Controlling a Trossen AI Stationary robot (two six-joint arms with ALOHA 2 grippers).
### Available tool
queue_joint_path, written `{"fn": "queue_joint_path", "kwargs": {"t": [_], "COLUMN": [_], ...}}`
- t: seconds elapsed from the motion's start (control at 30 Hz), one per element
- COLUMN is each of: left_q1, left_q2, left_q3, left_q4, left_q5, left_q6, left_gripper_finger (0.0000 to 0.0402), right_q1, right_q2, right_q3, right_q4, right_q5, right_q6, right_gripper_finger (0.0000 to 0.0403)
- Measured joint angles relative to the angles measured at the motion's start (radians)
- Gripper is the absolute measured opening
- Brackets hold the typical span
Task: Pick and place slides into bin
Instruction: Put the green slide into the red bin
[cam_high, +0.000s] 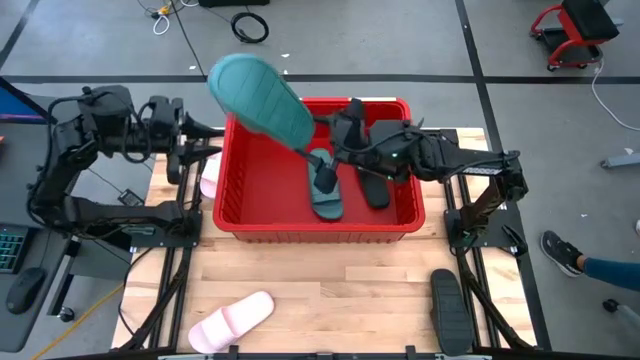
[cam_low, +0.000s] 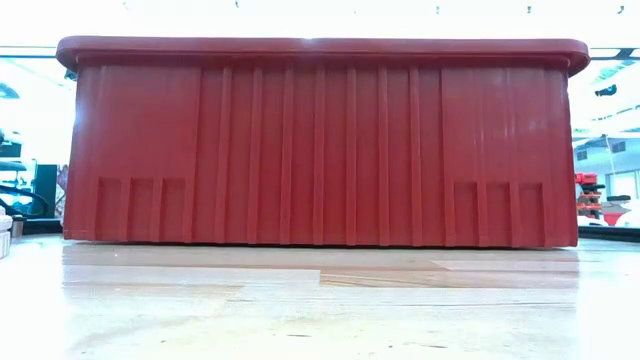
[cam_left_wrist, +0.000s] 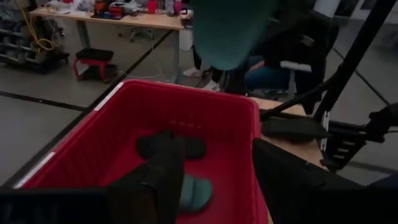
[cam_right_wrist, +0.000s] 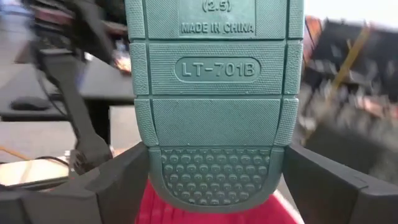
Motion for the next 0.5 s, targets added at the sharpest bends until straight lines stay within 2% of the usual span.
{"fn": "queue_joint_path", "kwargs": {"t": [0.3,0.5], "left_q1": [0.000,-0.001], "left_q2": [0.002,0.002], "left_q3": [0.000,0.000], "left_q4": [-0.009,-0.038], "left_q5": [0.000,0.000], "left_q6": [0.096,0.109], "left_gripper_finger": [0.0173,0.0173], "right_q1": [-0.017,-0.049], "right_q2": [0.019,0.042], "right_q3": [-0.001,-0.018], "right_q4": [-0.312,-0.527], "right_q5": [0.084,0.119], "right_q6": [0.325,0.671], "right_gripper_finger": [0.0340,0.0339]}}
